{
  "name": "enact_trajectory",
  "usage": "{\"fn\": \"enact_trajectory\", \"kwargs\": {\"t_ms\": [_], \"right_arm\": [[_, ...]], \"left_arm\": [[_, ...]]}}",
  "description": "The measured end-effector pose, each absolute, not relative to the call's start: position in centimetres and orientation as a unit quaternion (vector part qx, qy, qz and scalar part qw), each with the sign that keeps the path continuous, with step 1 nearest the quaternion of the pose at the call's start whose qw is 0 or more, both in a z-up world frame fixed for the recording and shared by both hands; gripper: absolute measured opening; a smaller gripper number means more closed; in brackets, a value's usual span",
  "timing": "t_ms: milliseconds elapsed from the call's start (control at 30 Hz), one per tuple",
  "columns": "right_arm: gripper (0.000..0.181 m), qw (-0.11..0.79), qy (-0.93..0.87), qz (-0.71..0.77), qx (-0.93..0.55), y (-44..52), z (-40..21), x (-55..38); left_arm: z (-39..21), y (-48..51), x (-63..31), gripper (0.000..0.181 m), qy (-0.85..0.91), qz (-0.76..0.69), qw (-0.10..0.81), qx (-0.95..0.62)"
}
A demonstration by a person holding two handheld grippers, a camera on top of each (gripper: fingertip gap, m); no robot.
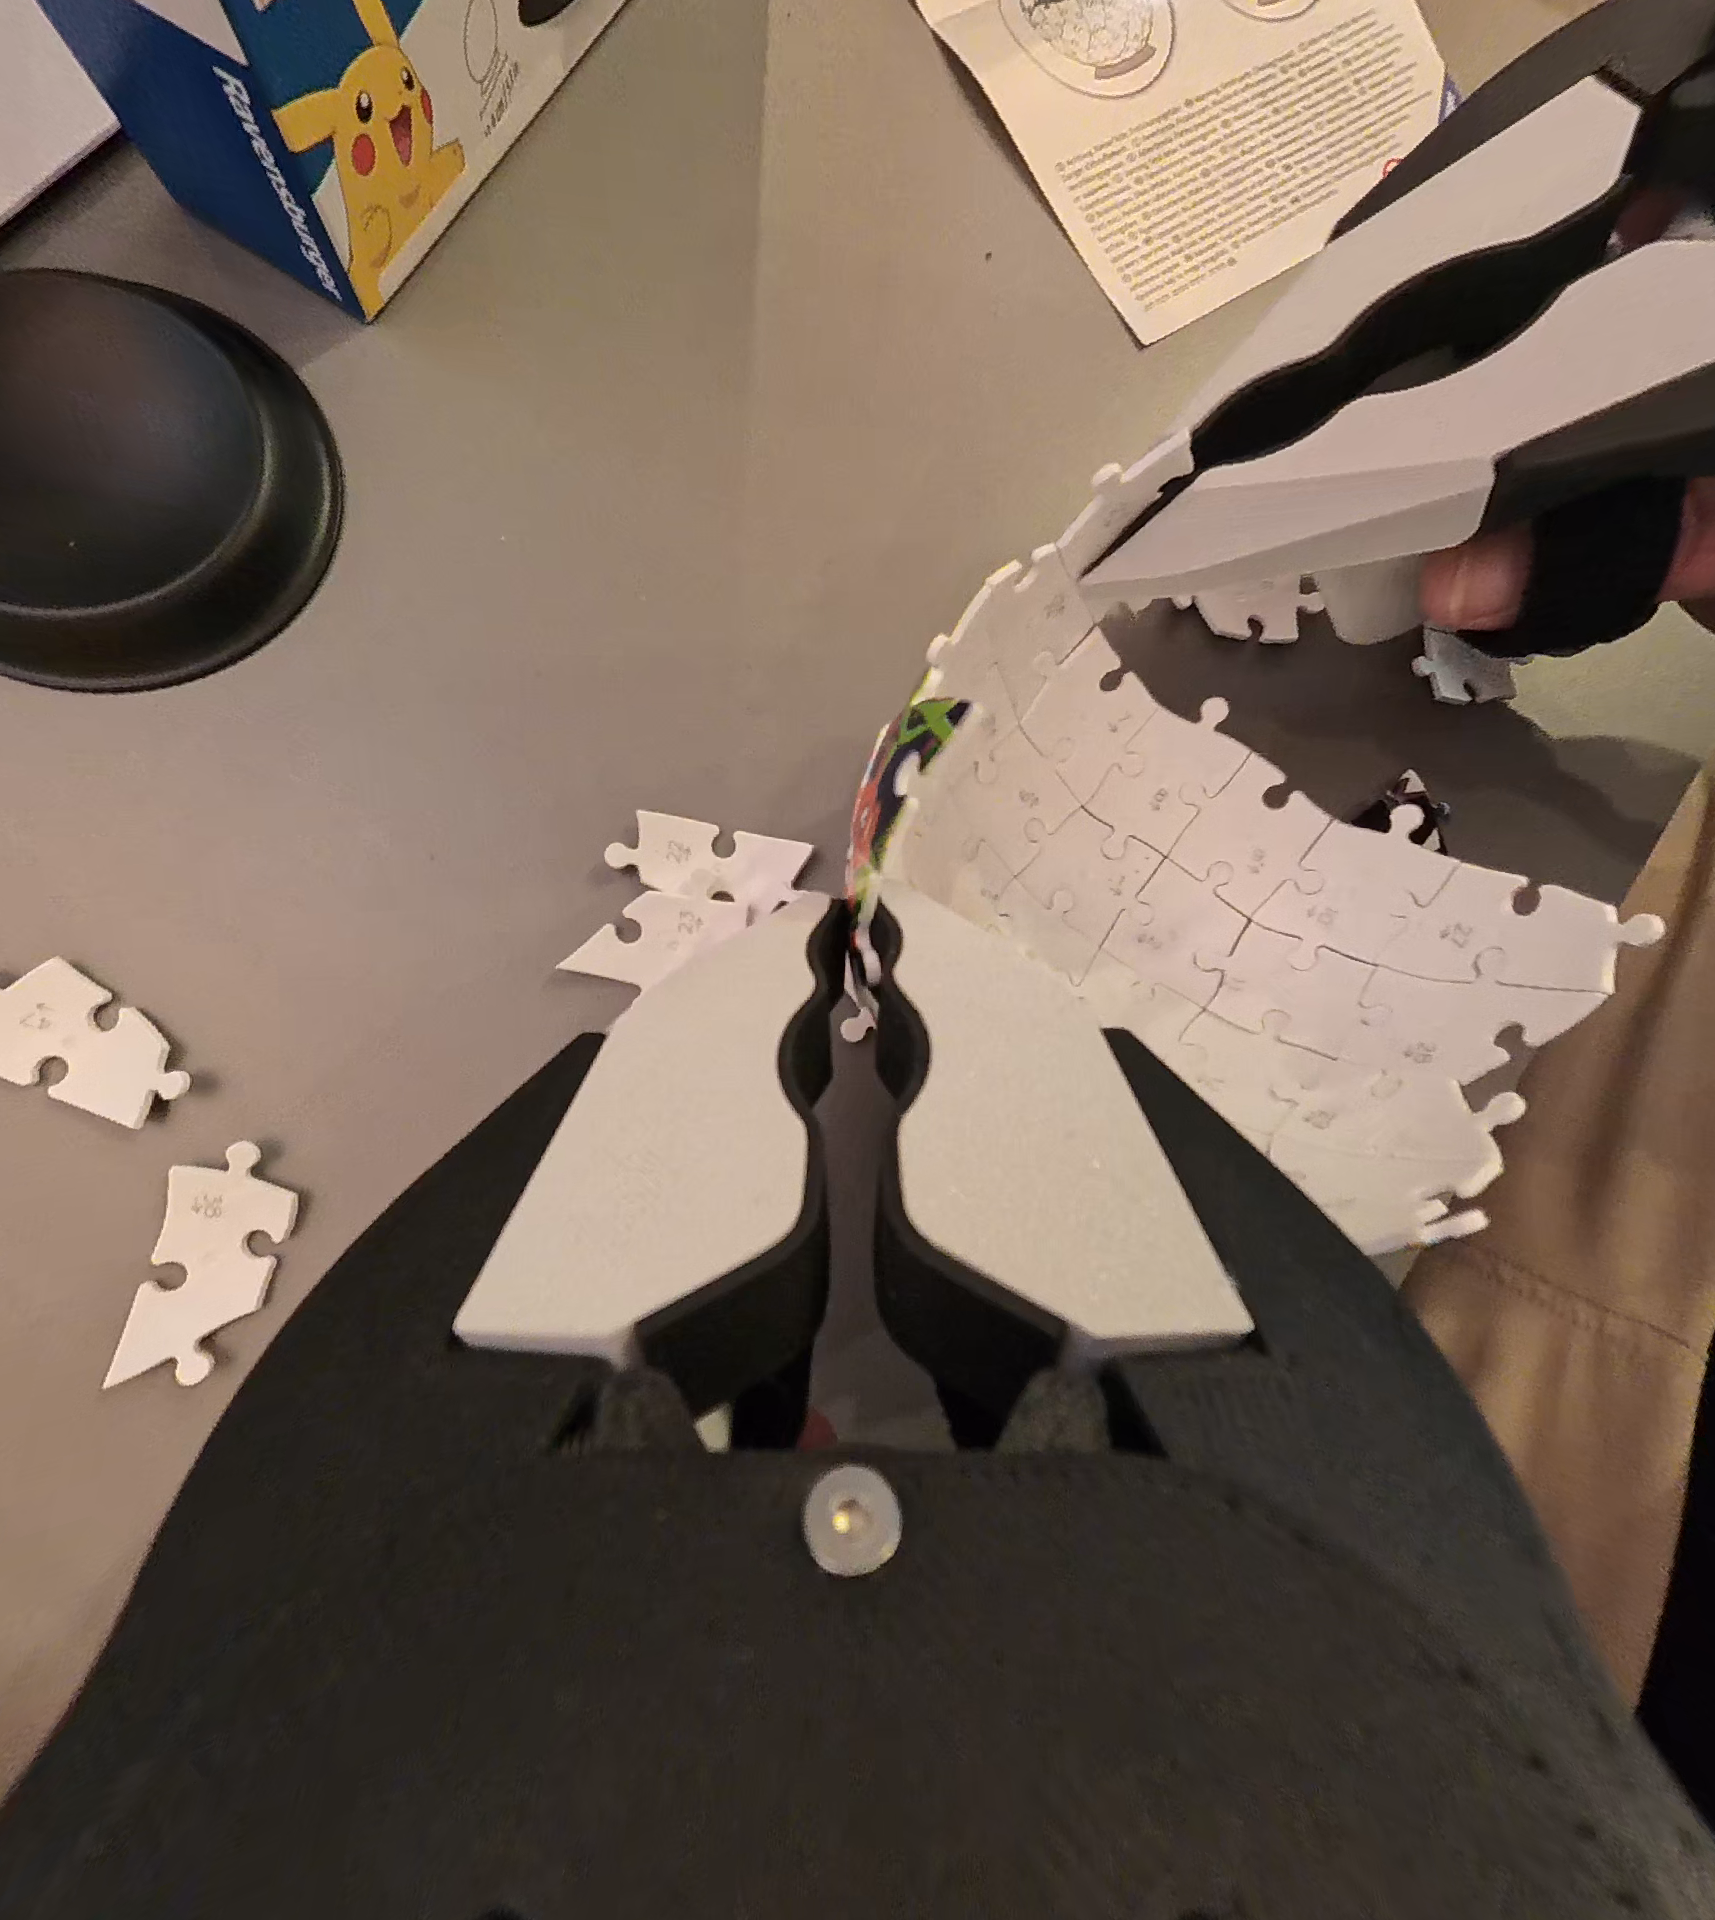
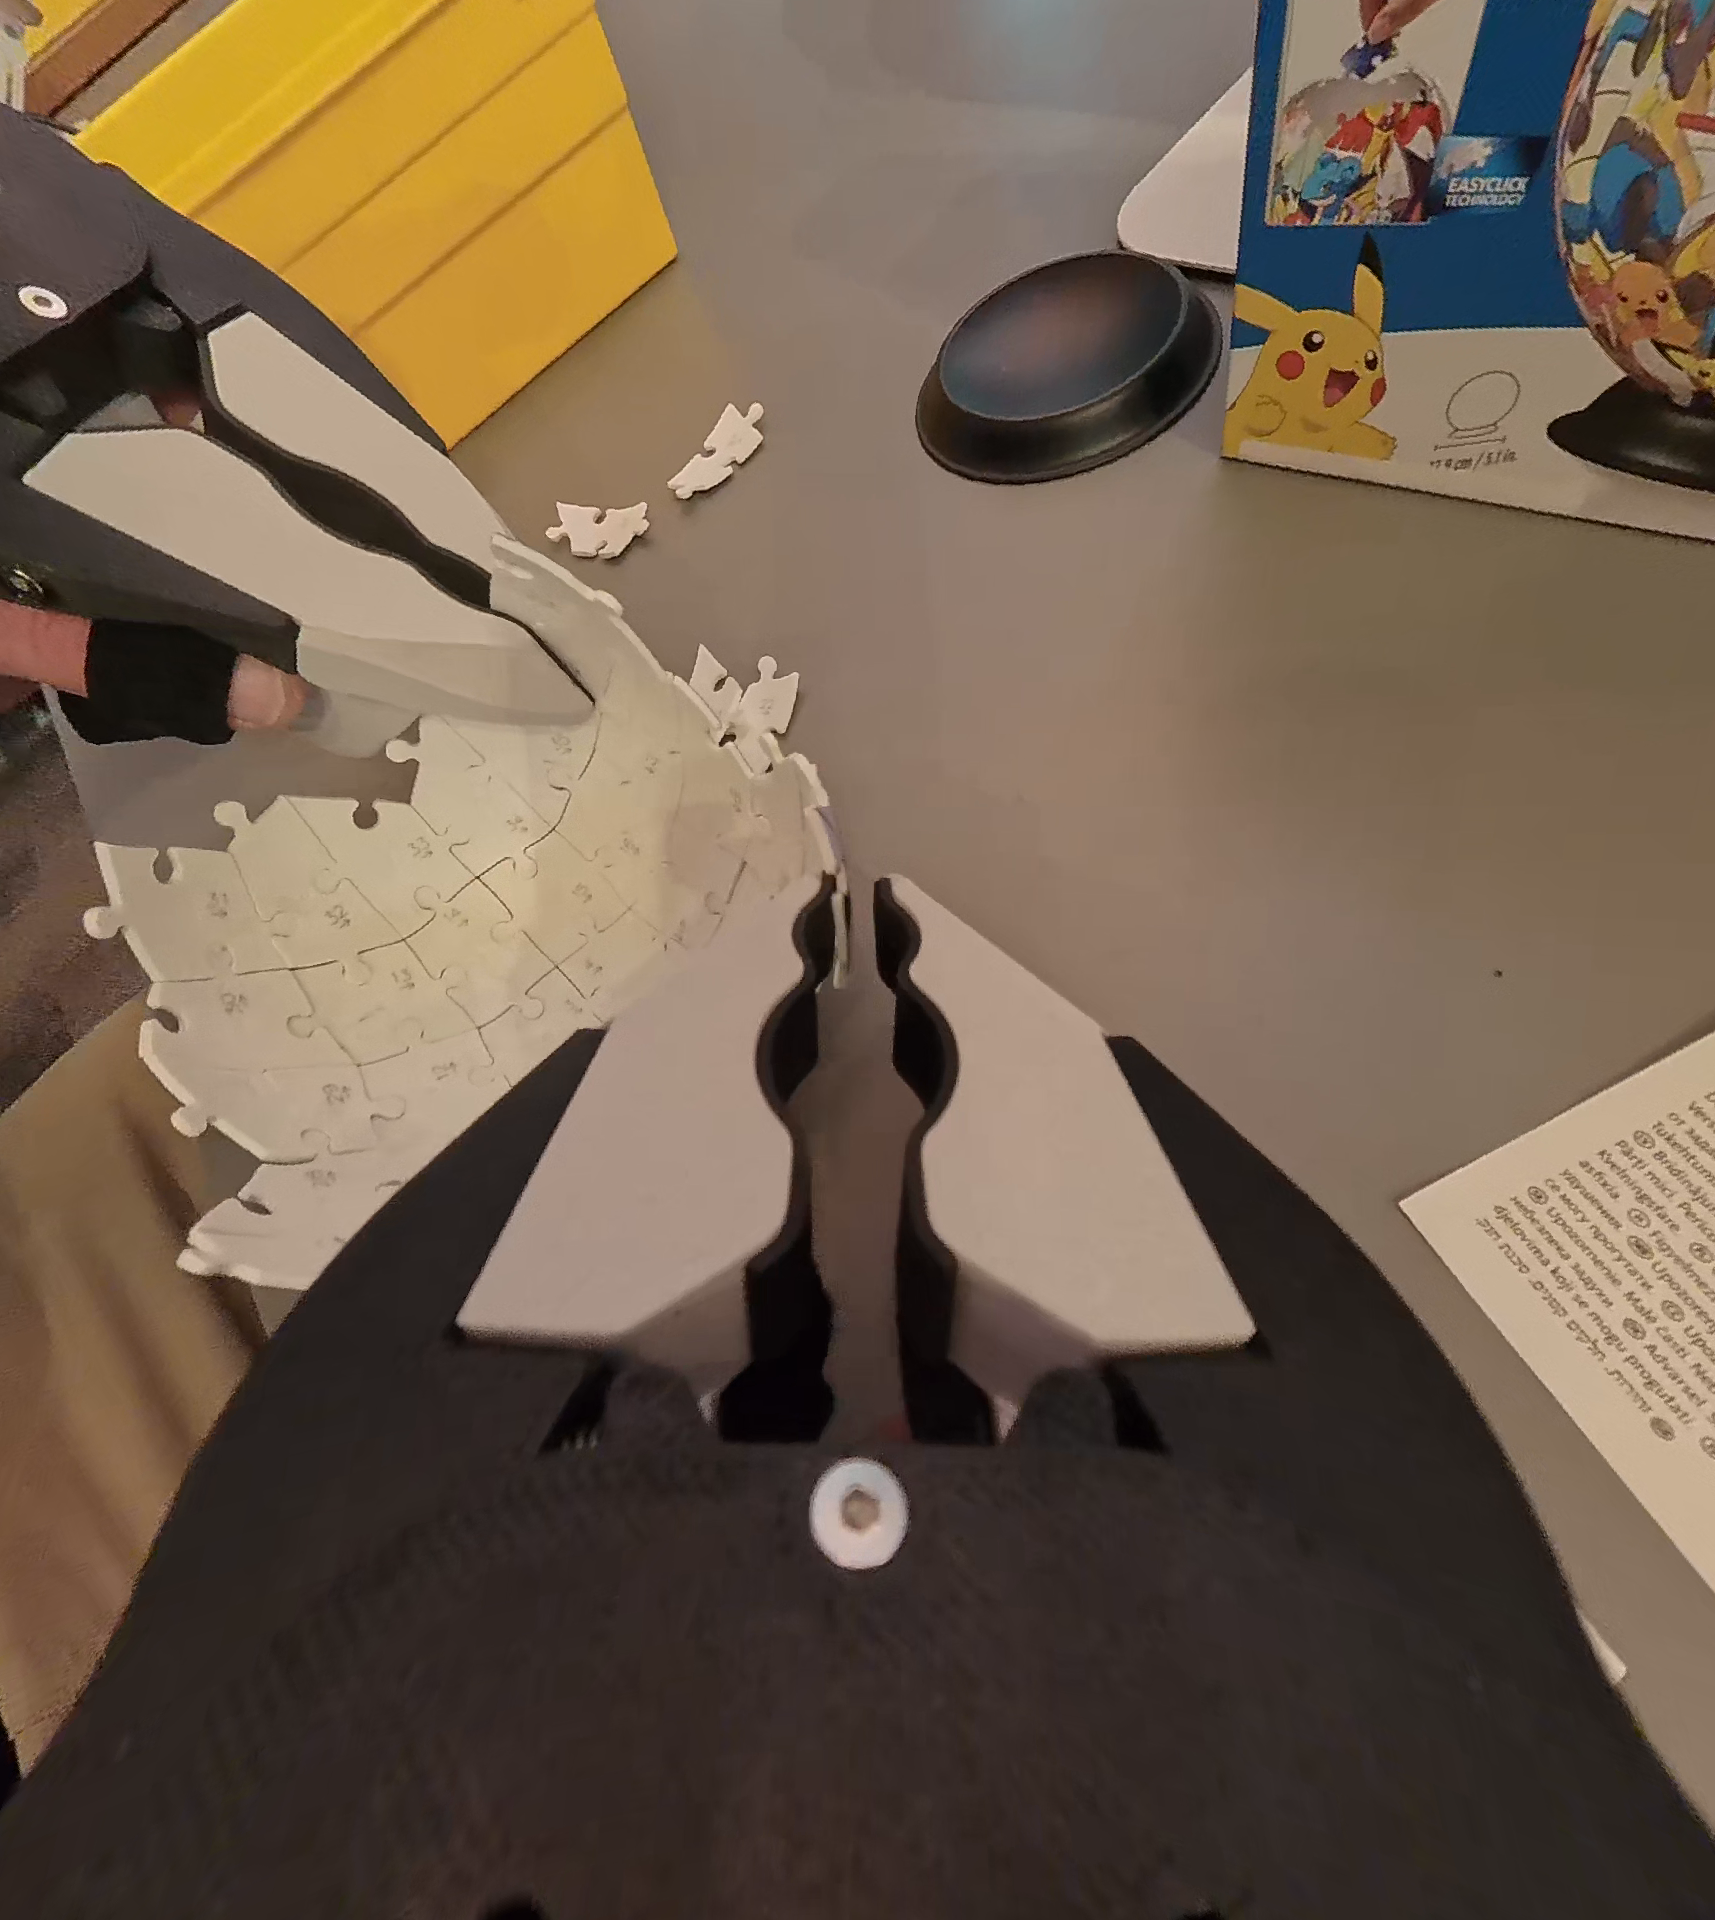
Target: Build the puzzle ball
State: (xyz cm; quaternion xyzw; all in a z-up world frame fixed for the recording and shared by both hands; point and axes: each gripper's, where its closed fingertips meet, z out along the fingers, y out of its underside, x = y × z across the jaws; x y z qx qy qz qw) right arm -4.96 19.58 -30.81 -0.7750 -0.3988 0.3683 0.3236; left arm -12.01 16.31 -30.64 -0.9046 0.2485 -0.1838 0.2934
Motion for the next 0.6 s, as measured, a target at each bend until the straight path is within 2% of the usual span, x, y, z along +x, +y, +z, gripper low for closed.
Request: {"fn": "enact_trajectory", "kwargs": {"t_ms": [100, 200, 600], "right_arm": [[0.011, 0.314, -0.395, 0.38, -0.775, 19.4, -30.96, -5.12], [0.001, 0.305, -0.396, 0.389, -0.774, 19.03, -31.19, -5.48], [0.002, 0.298, -0.366, 0.42, -0.775, 19.26, -30.69, -5.52]], "left_arm": [[-30.57, 16.33, -11.87, 0.002, 0.248, -0.188, 0.295, -0.903], [-30.6, 16.32, -11.83, 0.002, 0.249, -0.187, 0.294, -0.904], [-30.53, 16.38, -11.68, 0.002, 0.247, -0.188, 0.296, -0.903]]}}
